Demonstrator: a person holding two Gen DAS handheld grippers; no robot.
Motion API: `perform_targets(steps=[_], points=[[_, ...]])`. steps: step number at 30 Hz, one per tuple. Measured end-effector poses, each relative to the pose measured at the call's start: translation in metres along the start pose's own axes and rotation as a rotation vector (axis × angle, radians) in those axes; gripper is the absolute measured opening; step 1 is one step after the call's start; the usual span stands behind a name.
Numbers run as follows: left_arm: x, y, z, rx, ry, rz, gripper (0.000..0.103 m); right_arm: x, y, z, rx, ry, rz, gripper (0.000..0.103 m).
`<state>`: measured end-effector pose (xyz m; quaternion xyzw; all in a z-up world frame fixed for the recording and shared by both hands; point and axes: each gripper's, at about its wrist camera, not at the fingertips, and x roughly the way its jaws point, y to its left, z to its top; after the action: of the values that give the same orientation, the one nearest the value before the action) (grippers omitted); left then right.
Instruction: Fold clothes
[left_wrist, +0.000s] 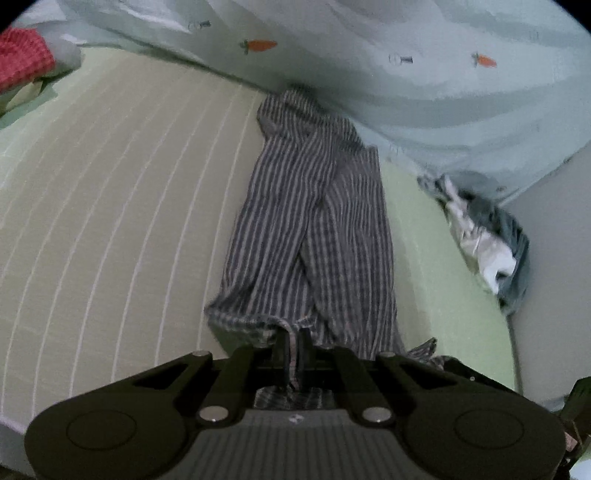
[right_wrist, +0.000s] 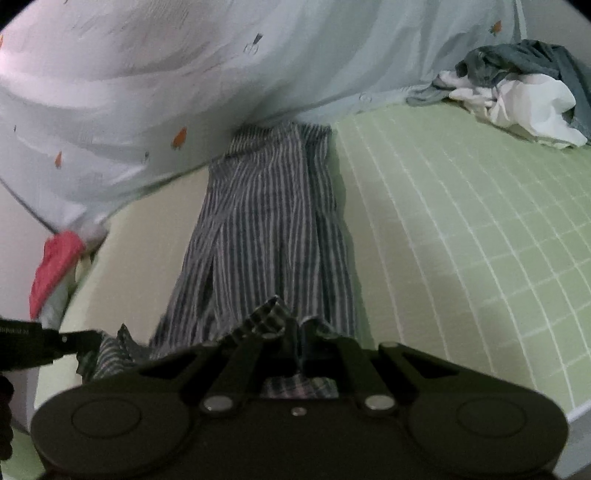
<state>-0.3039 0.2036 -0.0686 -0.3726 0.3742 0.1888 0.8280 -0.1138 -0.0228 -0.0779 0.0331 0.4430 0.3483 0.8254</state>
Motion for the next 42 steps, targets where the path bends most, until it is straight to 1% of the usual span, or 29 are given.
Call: perform_targets(steps=[4, 8, 13, 16, 21, 22, 24, 27, 28, 29, 30, 31, 32, 34, 36, 37, 38, 40, 42], points=[[0.006, 0.000, 0.024, -0.019, -0.041, -0.009, 0.004, 0.014, -0.002, 0.024, 0.005, -0.027, 0.015, 0.002], [0.020, 0.001, 0.051, -0.050, -0.064, -0.009, 0.004, 0.033, -0.001, 0.050, -0.002, -0.045, 0.018, 0.002], [0.054, 0.009, 0.089, -0.093, -0.059, -0.007, 0.004, 0.067, -0.009, 0.082, 0.015, -0.040, 0.007, 0.002], [0.088, 0.019, 0.113, -0.119, -0.030, 0.026, 0.004, 0.103, -0.020, 0.096, 0.053, 0.001, 0.004, 0.002], [0.143, 0.045, 0.139, -0.234, 0.056, 0.063, 0.004, 0.169, -0.041, 0.112, 0.164, 0.112, 0.012, 0.002], [0.150, 0.045, 0.142, -0.237, 0.068, 0.071, 0.005, 0.176, -0.043, 0.115, 0.184, 0.131, 0.012, 0.002], [0.159, 0.043, 0.144, -0.207, 0.073, 0.090, 0.005, 0.185, -0.042, 0.117, 0.167, 0.145, 0.020, 0.003], [0.157, 0.044, 0.141, -0.210, 0.055, 0.088, 0.007, 0.186, -0.039, 0.118, 0.141, 0.149, 0.018, 0.003], [0.154, 0.045, 0.140, -0.217, 0.044, 0.084, 0.013, 0.184, -0.038, 0.118, 0.133, 0.147, 0.016, 0.007], [0.150, 0.046, 0.140, -0.220, 0.030, 0.081, 0.017, 0.177, -0.037, 0.117, 0.133, 0.127, 0.017, 0.016], [0.145, 0.045, 0.139, -0.220, 0.008, 0.083, 0.024, 0.169, -0.038, 0.116, 0.132, 0.101, 0.012, 0.024], [0.139, 0.044, 0.138, -0.217, -0.021, 0.089, 0.031, 0.160, -0.039, 0.115, 0.132, 0.074, 0.007, 0.038], [0.131, 0.043, 0.137, -0.210, -0.051, 0.093, 0.034, 0.149, -0.039, 0.113, 0.131, 0.037, -0.003, 0.044], [0.114, 0.039, 0.135, -0.188, -0.114, 0.099, 0.044, 0.130, -0.039, 0.110, 0.124, -0.011, -0.020, 0.047], [0.104, 0.035, 0.128, -0.153, -0.131, 0.110, 0.046, 0.111, -0.040, 0.103, 0.106, -0.042, -0.047, 0.058], [0.100, 0.033, 0.125, -0.133, -0.133, 0.117, 0.047, 0.105, -0.040, 0.099, 0.095, -0.047, -0.065, 0.068], [0.097, 0.031, 0.121, -0.113, -0.135, 0.124, 0.047, 0.100, -0.039, 0.094, 0.080, -0.044, -0.077, 0.074], [0.089, 0.027, 0.114, -0.073, -0.138, 0.137, 0.051, 0.094, -0.039, 0.084, 0.056, -0.031, -0.092, 0.077], [0.091, 0.025, 0.105, -0.051, -0.109, 0.137, 0.053, 0.096, -0.038, 0.076, 0.047, 0.002, -0.091, 0.079]])
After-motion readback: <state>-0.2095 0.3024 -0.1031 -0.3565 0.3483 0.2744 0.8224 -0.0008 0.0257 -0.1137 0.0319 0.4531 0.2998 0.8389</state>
